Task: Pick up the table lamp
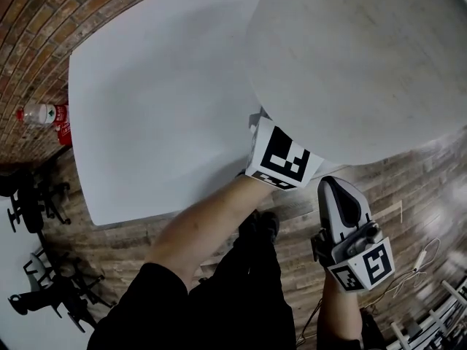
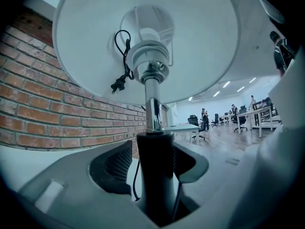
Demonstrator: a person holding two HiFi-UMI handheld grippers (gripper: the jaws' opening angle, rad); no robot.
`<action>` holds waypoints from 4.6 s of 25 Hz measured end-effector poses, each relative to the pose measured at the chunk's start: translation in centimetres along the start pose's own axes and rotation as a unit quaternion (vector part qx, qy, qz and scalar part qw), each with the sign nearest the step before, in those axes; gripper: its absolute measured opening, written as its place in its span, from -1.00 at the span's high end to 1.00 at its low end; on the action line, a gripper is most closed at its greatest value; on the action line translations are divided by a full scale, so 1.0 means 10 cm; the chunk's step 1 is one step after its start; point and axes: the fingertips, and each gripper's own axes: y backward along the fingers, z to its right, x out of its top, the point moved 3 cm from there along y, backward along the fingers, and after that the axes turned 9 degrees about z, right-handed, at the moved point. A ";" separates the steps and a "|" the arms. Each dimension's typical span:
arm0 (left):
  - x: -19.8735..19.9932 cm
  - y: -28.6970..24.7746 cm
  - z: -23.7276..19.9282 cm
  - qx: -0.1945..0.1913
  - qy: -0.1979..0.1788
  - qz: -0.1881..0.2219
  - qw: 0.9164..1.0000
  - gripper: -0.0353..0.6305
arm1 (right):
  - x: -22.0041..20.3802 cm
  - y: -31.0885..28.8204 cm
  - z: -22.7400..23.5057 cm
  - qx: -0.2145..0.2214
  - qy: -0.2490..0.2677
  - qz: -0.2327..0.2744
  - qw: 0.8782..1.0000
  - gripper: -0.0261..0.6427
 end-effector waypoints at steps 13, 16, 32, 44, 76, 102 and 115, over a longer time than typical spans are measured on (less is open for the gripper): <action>-0.07 -0.05 0.04 -0.013 0.003 0.003 1.000 0.54 | -0.10 0.02 -0.04 -0.001 -0.003 0.000 1.000 0.90; -0.07 -0.11 0.03 -0.017 0.000 0.000 1.000 0.53 | -0.11 0.03 -0.04 -0.003 -0.005 -0.001 1.000 0.89; 0.04 -0.05 0.05 -0.017 -0.004 -0.012 1.000 0.62 | -0.08 0.16 -0.05 -0.002 -0.007 -0.001 1.000 0.90; 0.34 0.24 -0.02 0.005 0.006 -0.040 0.999 0.62 | 0.26 0.08 -0.37 0.026 0.009 0.017 0.999 0.89; 2.75 2.29 0.31 0.077 0.026 -0.077 0.994 0.62 | 1.73 1.06 -1.73 0.086 0.057 0.000 0.995 0.90; 3.13 3.46 0.28 0.119 0.028 -0.082 0.989 0.61 | 2.01 1.49 -2.25 0.059 0.078 0.021 0.995 0.90; 3.07 3.49 0.11 0.129 0.030 -0.074 0.988 0.61 | 2.03 1.26 -2.42 0.085 0.100 0.026 0.991 0.90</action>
